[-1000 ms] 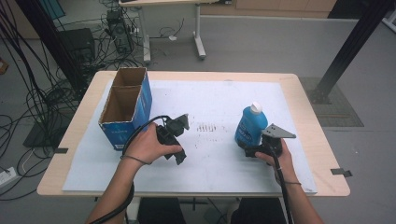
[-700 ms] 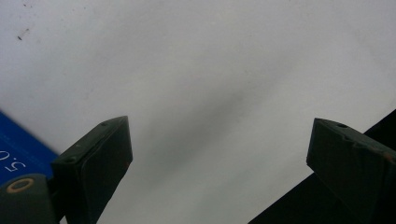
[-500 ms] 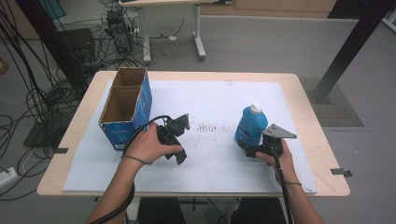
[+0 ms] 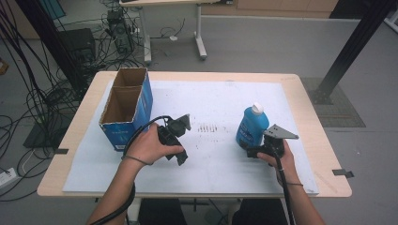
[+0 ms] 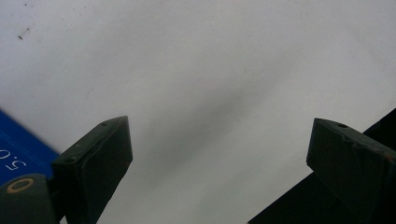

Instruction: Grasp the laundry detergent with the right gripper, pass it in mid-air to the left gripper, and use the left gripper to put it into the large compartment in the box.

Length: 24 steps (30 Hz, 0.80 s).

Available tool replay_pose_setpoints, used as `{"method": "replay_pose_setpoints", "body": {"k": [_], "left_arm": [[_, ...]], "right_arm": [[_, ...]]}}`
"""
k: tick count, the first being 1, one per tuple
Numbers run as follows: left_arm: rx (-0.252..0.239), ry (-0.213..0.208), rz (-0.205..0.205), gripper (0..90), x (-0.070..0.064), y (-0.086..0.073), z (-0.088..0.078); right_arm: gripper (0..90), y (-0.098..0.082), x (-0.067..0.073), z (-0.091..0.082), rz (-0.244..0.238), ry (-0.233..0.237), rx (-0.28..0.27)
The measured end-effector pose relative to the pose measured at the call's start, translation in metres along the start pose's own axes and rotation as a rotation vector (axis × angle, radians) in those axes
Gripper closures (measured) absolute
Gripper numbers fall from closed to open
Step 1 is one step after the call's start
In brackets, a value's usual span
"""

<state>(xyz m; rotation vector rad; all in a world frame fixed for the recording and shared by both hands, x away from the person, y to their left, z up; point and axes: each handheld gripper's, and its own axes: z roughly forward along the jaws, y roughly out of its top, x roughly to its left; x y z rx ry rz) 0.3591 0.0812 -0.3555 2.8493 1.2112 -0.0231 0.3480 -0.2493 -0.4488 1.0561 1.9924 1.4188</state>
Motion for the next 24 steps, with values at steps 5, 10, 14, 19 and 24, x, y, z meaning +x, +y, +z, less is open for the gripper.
{"method": "replay_pose_setpoints", "body": {"k": [5, 10, 14, 19, 24], "left_arm": [[0.002, -0.001, 0.002, 7.3, -0.0004, -0.0002, -0.0004], [0.002, -0.001, 0.004, 7.3, -0.0009, -0.0001, -0.0005], [0.001, 0.0, 0.004, 7.3, -0.0009, 0.0005, -0.0013], [0.0, 0.0, 0.004, 7.3, -0.0014, 0.0008, -0.0013], [0.001, 0.0, 0.005, 7.3, -0.0015, 0.0006, -0.0009]], "right_arm": [[3.0, 0.0, -0.0003, -0.0003, 0.001, 0.0, -0.001], [3.0, 0.0, -0.0005, -0.0009, 0.005, -0.001, -0.001], [3.0, -0.0001, -0.0008, -0.0011, 0.007, -0.001, -0.001], [3.0, -0.0001, -0.0013, -0.0012, 0.007, -0.005, -0.003], [3.1, 0.0002, -0.0014, -0.0015, 0.007, -0.004, -0.005]]}}
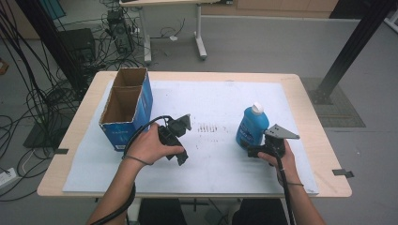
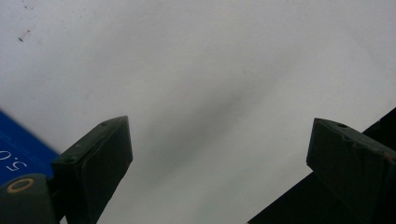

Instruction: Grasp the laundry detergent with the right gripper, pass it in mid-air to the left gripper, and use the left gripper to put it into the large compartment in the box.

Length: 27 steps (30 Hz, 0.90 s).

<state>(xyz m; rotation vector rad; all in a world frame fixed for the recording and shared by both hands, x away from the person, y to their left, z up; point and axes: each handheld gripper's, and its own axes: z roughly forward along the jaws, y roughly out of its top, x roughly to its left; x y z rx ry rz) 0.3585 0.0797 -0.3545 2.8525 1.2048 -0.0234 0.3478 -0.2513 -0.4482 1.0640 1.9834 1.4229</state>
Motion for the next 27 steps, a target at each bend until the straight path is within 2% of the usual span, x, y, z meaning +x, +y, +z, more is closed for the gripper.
{"method": "replay_pose_setpoints", "body": {"k": [27], "left_arm": [[-0.003, 0.004, -0.003, 7.3, 0.0004, -0.0008, -0.0014]], "right_arm": [[3.1, 0.0001, 0.0002, 0.0, 0.001, -0.001, -0.002]]}}
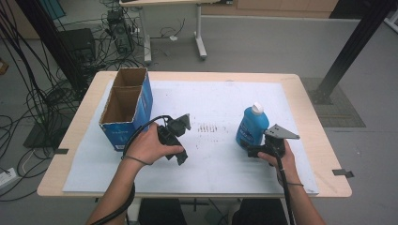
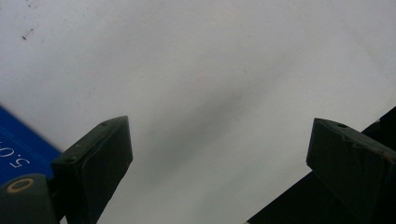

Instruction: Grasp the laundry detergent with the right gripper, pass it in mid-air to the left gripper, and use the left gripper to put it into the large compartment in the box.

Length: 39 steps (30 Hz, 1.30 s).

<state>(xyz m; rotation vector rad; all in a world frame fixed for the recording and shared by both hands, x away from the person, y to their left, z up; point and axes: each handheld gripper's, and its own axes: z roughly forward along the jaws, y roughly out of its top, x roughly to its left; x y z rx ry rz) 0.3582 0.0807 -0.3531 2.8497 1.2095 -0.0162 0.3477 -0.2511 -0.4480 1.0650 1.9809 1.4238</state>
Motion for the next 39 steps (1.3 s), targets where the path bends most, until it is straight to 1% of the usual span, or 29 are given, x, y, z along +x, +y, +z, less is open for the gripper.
{"method": "replay_pose_setpoints", "body": {"k": [12, 19, 33, 37, 39], "left_arm": [[0.003, -0.001, 0.004, 7.4, -0.0002, 0.0012, -0.0005], [0.001, -0.001, 0.002, 7.4, -0.0011, 0.001, 0.0008], [-0.002, -0.003, 0.003, 7.3, -0.0008, 0.0009, 0.0008], [0.005, -0.002, 0.0, 7.3, -0.0005, 0.0003, 0.0013], [0.005, -0.004, 0.0, 7.4, -0.0007, 0.0002, 0.0018]], "right_arm": [[3.2, -0.0001, 0.0001, 0.0003, -0.001, -0.001, 0.0], [4.4, -0.0007, -0.0001, 0.0011, 0.013, -0.004, -0.008], [20.3, -0.0016, 0.0022, 0.0051, 0.022, 0.018, -0.018], [25.5, -0.0016, 0.002, 0.0057, 0.029, 0.03, -0.021], [29.8, -0.0017, 0.0018, 0.006, 0.032, 0.033, -0.026]]}}
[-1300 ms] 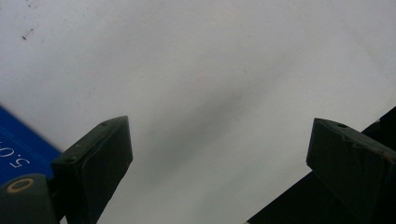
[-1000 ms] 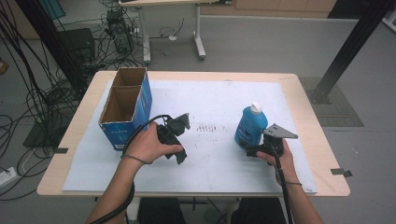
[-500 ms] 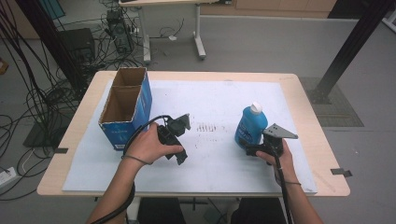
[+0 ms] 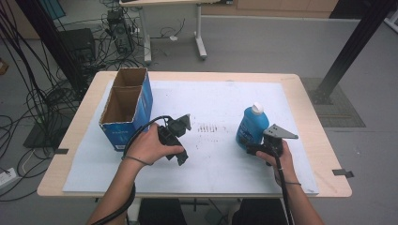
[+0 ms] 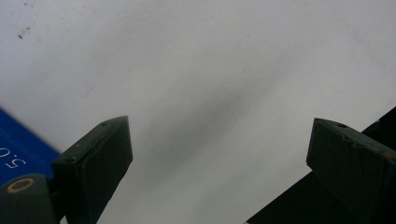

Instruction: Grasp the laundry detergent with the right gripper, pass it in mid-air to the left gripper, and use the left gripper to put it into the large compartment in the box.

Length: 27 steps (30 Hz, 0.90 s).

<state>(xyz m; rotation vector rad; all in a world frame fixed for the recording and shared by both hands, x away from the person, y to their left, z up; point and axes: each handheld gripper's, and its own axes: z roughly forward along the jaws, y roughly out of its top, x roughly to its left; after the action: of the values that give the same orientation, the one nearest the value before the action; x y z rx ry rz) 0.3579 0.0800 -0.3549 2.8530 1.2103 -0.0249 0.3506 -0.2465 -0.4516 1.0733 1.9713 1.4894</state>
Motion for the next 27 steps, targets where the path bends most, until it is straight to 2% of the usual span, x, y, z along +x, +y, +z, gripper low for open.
{"method": "replay_pose_setpoints", "body": {"k": [10, 27], "left_arm": [[-0.004, 0.0, 0.004, 7.3, -0.001, 0.0019, -0.0011], [0.0, 0.001, 0.005, 7.3, -0.0009, 0.0023, -0.0002]], "right_arm": [[37.6, -0.0006, -0.0026, -0.0011, 0.011, -0.008, -0.006], [39.6, 0.0, -0.0021, -0.0012, -0.014, -0.013, -0.002]]}}
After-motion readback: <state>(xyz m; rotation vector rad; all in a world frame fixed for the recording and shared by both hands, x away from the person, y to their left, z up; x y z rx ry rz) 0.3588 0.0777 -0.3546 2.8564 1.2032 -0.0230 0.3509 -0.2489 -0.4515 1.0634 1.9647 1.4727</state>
